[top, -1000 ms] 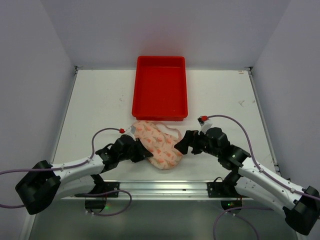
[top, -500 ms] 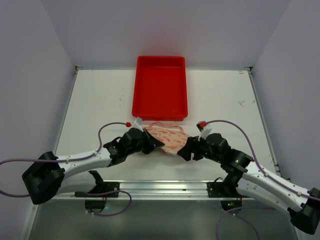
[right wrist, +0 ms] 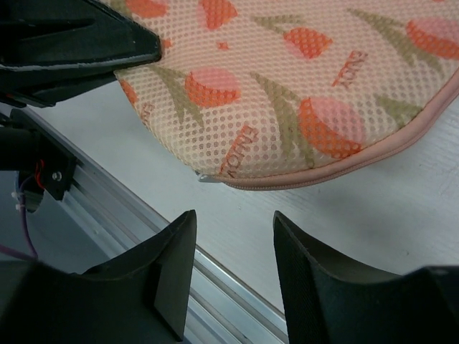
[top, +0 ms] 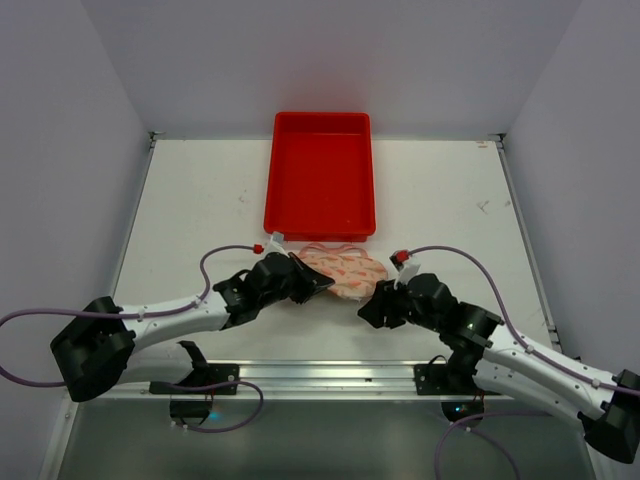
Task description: Unzip the laundry bag and remove the bra
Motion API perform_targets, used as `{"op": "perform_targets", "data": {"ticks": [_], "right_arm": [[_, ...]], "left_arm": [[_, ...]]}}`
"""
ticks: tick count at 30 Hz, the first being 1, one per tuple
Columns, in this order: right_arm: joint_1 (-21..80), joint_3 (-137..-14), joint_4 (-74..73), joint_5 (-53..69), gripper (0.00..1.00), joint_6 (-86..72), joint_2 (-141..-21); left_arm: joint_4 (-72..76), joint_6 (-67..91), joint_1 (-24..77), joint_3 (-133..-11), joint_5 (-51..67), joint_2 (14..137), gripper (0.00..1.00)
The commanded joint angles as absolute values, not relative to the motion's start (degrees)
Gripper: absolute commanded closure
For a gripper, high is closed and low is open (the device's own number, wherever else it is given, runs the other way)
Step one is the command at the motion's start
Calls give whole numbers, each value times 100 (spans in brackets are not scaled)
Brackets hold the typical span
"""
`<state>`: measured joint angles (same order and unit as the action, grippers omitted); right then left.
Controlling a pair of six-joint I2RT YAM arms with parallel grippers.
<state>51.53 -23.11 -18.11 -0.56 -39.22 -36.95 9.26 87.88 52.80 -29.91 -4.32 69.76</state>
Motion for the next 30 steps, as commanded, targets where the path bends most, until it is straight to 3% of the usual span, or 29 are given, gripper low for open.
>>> {"op": "perform_targets", "data": {"ticks": [1,13,30], "right_arm": [[5264,-2338,-1275,-193,51,-4008,-3928],[5396,-2470,-791,-967,53,-4078,-4377],[5405,-2681,-316,-887,60,-4034,-4694]], "left_arm": [[1204,8965,5326,-3340,-756,6935,100],[1195,9000,5361,-3331,-800,6943,100],[1292,8982,5449,-3314,-826,7075,100]]}}
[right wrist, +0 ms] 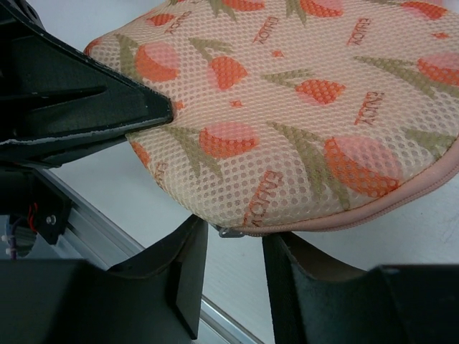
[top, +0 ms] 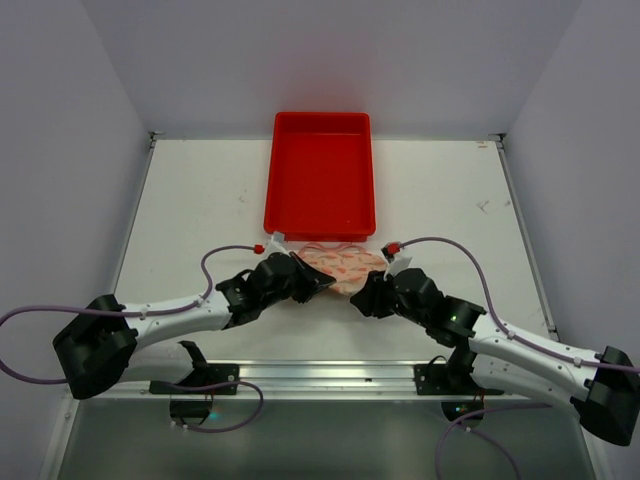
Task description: Unzip the laundry bag and remove the bra
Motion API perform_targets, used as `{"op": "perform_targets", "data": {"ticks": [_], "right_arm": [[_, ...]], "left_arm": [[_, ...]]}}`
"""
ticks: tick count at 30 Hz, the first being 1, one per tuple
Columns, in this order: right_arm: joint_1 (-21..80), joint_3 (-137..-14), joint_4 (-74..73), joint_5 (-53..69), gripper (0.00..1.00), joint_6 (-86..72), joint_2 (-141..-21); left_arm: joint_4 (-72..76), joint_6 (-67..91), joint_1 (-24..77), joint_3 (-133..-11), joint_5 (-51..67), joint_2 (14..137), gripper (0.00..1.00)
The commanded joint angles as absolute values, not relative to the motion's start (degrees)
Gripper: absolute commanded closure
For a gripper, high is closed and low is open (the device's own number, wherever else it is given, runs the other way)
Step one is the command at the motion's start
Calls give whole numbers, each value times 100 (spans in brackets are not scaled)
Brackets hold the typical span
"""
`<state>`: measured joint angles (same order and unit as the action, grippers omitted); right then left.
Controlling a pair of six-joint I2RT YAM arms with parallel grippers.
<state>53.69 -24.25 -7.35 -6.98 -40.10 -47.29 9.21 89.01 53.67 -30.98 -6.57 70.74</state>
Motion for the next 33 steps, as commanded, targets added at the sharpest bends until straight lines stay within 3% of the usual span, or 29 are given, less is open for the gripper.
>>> {"op": "perform_targets", "data": {"ticks": [1,9,14,24,33], "right_arm": [[5405,-2698,-334,-940,63,-4025,-4676],[5405,-2637,-500,-1073,82,-3964,-4570],[5405,-2593,-930,-1037,99,-3929,-4299],[5405,-2610,-2723,-528,100,-3876,-3367],[5396,-2804,-2753,-248,100,-3667,-3673]], "left_arm": [[1292,8982,5449,-3287,-835,7058,100],[1301,8965,5458,-3208,-826,7005,100],[976,8851,5458,-3085,-914,6698,100],[159,8376,5441,-1725,-739,5310,100],[-1659,7332,5362,-1221,-728,3894,100]]}}
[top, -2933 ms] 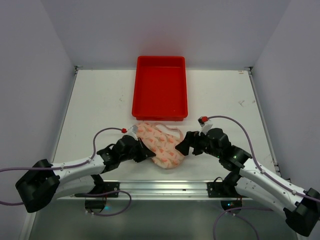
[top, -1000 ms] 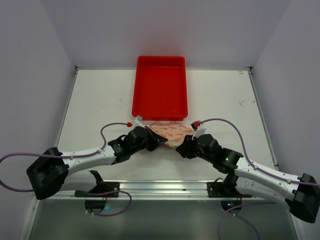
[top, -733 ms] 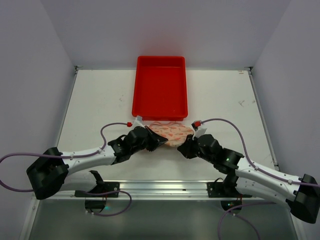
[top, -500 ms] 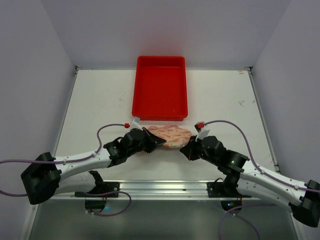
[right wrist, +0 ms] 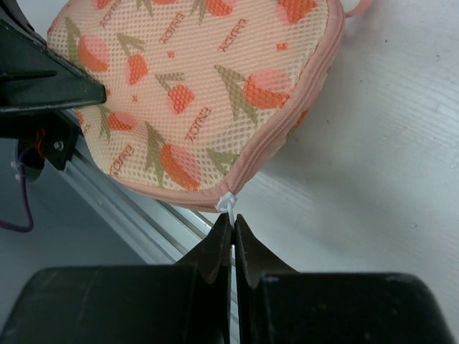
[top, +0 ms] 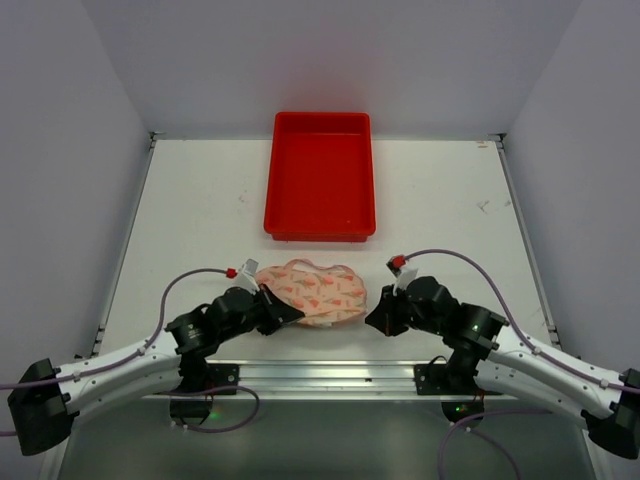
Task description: Unzip the laundry bag and remove the bra
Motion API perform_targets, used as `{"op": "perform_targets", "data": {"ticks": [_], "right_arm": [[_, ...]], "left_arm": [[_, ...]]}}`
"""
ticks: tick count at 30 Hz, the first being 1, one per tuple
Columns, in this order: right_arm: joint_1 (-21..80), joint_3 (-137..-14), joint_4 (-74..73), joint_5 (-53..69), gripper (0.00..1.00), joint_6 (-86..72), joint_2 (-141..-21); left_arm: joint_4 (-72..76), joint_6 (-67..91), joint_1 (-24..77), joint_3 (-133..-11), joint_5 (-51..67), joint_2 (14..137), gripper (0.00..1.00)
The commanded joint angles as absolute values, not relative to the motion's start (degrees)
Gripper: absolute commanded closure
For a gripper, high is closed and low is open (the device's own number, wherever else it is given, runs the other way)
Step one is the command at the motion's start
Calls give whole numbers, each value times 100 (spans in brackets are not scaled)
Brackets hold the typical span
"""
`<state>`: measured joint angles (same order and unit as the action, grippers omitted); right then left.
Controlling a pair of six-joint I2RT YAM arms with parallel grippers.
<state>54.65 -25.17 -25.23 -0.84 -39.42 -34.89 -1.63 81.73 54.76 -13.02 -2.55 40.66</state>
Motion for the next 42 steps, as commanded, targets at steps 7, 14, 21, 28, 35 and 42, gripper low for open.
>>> {"op": "perform_targets", "data": {"ticks": [7,14,21,28,35,42], "right_arm": [[5536,-2944,-2022,1291,100,-3164,-4473],[5757,-3172,-1240,1758,100,-3129,-5483],[5915,-3647,-554,1873,100,-3427,-6635],[6020,-4121,-387,1530,100,-3761,-7171],[6143,-4324,-273,1503,100,-3858,-7620],[6170,-4237,-684,1161,100,-3779,-7393]], "left_arm": [[-1618,6215,5098,-1783,-616,4716,88],[-1695,5538,4703,-2933,-729,5756,65],[-2408,5421,4632,-3296,-484,5345,22],[-1890,7012,4922,-2032,-53,4035,15],[-1775,7146,4939,-1881,-53,4104,16],[-2538,6480,4939,-2477,-604,4114,14]]}}
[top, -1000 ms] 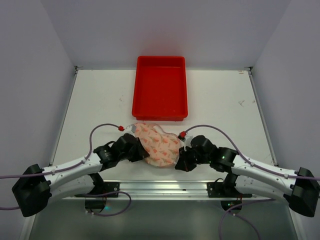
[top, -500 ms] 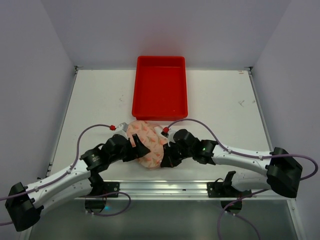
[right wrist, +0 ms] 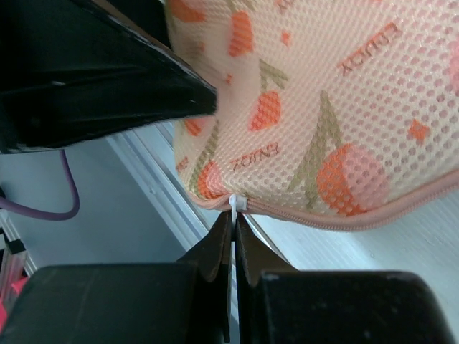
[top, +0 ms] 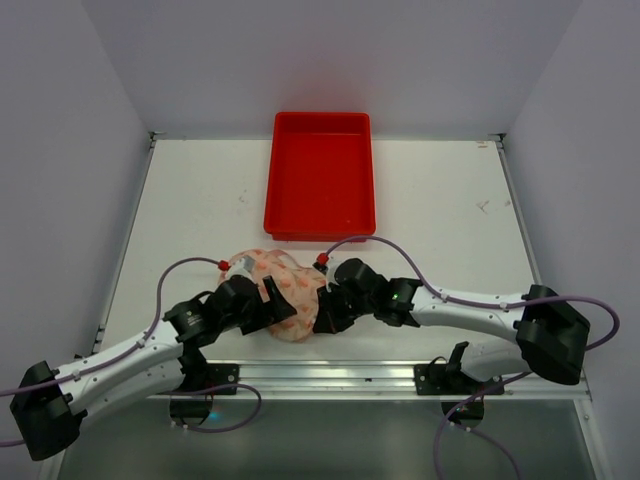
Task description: Unzip the laundry bag and remove the bra
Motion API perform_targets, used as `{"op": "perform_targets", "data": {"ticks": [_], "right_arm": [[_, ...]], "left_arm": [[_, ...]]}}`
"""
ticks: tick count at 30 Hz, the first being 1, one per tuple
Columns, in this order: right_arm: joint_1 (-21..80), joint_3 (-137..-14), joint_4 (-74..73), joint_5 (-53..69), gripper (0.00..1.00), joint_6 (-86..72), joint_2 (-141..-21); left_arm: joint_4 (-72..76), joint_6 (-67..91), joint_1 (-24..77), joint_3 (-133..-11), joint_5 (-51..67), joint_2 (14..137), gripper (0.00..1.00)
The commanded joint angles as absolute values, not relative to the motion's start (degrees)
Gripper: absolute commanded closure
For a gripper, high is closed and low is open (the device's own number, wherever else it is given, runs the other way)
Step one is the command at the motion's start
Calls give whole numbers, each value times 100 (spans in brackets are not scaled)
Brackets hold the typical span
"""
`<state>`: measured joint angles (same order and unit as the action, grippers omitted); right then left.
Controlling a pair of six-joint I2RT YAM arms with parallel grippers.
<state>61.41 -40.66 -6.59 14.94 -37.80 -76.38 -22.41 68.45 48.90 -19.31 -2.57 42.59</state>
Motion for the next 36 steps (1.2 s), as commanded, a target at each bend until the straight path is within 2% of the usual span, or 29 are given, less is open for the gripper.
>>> {"op": "perform_targets", "data": {"ticks": [1,3,6,8,17,21,25,32,36], "right_arm": [[6161,-4202,-746,1073,100,-3779,-7339],[6152,-4175,-852,958,100,-3718,-7234],[6074,-4210,-1054,844,100,-3656,-7233],[5995,-4192,-1072,861,100,-3656,-7225],[5836,-4228,-1195,932,100,-3586,-7198],[5731,-4149,-1195,940,100,-3577,-7163],[5555,-4157,-1169,1063,100,-3472,-7172],[5344,-4306,-1169,1309,100,-3375,-7181],[5317,-4298,-1195,1353,100,-3366,-7198]], "left_arm": [[-2662,6312,4939,-2609,-711,4113,13],[-2855,5673,4939,-3083,-861,4192,13],[-2752,4847,4939,-3515,-660,4402,21],[-2646,4301,4939,-3735,-336,4648,21],[-2715,3437,4939,-4253,255,5195,15],[-3410,3305,4939,-4605,-746,4782,11],[-2945,2796,4939,-4448,-177,4509,12],[-1944,2531,5018,-3956,1281,5394,20],[-1591,2584,5185,-3920,941,5791,21]]}}
